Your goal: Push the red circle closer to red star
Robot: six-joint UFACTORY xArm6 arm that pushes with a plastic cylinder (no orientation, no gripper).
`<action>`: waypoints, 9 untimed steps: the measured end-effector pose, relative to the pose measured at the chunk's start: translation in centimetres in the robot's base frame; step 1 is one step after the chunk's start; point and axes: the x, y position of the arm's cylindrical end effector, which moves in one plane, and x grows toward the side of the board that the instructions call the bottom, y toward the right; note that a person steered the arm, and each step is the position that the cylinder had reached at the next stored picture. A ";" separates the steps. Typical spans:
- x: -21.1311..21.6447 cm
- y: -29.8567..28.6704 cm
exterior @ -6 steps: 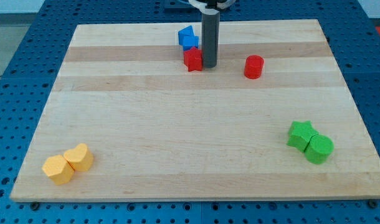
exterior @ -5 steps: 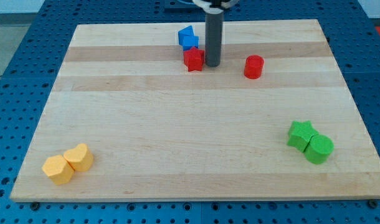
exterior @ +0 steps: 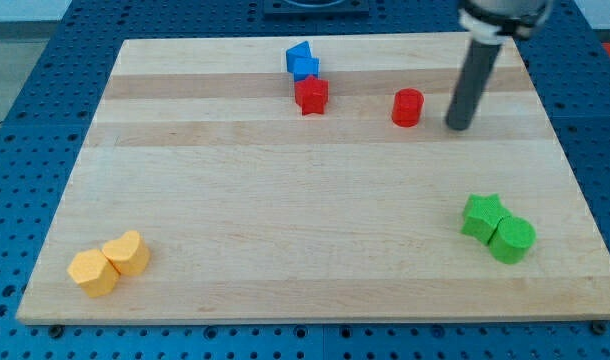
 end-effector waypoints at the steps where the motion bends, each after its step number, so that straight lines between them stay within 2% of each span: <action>1: 0.3 -3.4; 2: 0.2 1.1; 3: -3.0 3.5; 4: -5.8 2.1; 5: -5.1 -1.9; 6: -1.4 -3.8; 7: -1.0 -1.5; 8: -0.6 4.5; 9: 2.1 5.5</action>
